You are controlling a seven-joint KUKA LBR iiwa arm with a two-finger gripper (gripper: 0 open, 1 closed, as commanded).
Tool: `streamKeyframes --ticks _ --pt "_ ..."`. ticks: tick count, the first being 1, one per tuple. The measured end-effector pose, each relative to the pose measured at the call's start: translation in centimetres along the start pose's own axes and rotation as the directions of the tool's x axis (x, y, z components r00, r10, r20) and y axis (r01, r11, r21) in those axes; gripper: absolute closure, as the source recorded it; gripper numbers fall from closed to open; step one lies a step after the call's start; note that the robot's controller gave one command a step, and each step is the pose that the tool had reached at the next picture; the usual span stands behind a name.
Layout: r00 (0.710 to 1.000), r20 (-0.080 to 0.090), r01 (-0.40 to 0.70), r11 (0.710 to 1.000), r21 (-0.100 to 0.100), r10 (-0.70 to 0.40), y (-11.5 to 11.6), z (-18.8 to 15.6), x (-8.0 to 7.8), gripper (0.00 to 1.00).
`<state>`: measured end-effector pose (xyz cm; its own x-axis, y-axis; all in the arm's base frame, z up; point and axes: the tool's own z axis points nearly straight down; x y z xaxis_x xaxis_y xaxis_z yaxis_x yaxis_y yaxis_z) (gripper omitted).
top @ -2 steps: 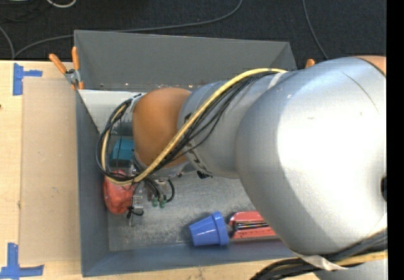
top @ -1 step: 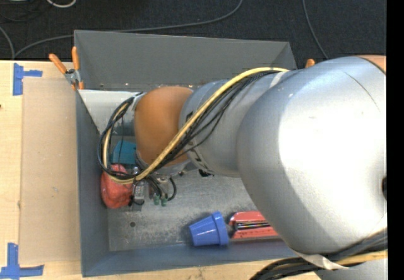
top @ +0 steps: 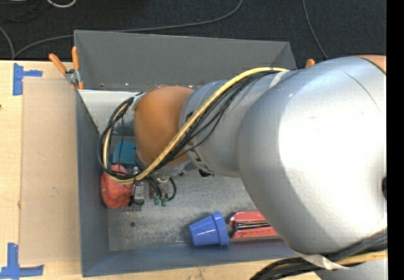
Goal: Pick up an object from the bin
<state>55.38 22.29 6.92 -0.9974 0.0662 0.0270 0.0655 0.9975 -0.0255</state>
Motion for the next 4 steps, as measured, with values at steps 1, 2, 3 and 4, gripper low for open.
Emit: streamKeyframes --ticks 1,2,3,4 --pt "0.999 -0.003 0.052 0.999 0.005 -0.051 0.4 -2.3 -4.7 1.0" --pt "1.0 -0.011 0.024 1.0 0.01 -0.024 1.3 0.0 0.1 0.0" --pt "1.0 -0.007 0.024 1.0 0.011 -0.024 1.2 -0.1 -0.1 1.0" --pt "1.0 -0.007 0.024 1.0 0.012 -0.024 1.2 -0.1 -0.1 1.0"
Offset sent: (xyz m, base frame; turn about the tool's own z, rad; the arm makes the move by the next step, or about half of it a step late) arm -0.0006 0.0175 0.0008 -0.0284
